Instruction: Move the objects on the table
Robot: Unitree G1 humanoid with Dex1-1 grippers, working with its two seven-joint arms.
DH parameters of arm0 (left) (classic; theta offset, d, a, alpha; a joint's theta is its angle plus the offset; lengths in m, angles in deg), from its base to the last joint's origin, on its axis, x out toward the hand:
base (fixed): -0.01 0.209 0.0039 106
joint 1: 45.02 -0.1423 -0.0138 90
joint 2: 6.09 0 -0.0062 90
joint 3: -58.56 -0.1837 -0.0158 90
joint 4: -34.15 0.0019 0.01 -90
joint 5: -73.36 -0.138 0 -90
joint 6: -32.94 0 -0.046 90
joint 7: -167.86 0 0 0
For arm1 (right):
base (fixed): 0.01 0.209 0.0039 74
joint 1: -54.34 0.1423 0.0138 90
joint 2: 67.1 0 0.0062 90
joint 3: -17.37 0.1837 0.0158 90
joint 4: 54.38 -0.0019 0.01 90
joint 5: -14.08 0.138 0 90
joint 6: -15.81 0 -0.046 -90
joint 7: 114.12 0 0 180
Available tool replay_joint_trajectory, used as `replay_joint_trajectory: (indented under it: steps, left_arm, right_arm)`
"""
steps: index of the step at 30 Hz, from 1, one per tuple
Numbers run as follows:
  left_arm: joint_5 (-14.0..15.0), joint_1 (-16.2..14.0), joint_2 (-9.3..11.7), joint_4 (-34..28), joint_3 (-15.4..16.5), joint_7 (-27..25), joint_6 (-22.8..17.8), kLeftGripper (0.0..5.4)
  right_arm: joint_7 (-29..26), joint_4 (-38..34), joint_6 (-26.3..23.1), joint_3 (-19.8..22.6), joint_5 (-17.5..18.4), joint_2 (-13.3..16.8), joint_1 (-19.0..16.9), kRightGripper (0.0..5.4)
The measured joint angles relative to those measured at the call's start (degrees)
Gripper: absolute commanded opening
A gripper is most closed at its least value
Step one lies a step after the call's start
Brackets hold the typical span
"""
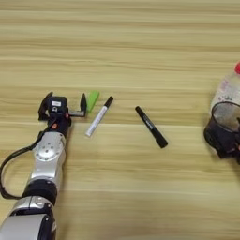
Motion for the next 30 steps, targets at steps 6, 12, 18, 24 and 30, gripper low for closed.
replay_joint_trajectory:
  steps: [6, 12, 18, 24, 30]
  left_arm:
    - [0.0, 0.0, 0.1, 0.0, 0.1, -0.1, 0.0, 5.4]
    - [0.0, 0.0, 0.3, 0.0, 0.1, -0.2, 0.0, 5.4]
    - [0.1, 0.0, 0.4, 0.0, 0.2, -0.3, 0.0, 5.4]
    - [0.1, 0.0, 0.4, 0.0, 0.3, -0.4, 0.0, 5.4]
    - [0.1, 0.0, 0.4, 0.0, 0.3, -0.5, 0.0, 5.4]
  right_arm:
    - [1.1, 0.4, -0.1, 2.5, 0.2, 1.2, -1.5, 4.72]
    - [3.7, 3.8, 0.1, 6.7, 0.2, 3.3, -0.9, 4.72]
    - [5.7, 5.1, 0.0, 8.2, 0.2, 3.9, -0.5, 4.72]
    - [7.0, 10.1, 1.0, 9.1, 1.6, 3.2, 2.9, 4.72]
    - [7.2, 17.4, 5.4, 8.9, 2.5, 1.7, 7.7, 5.09]
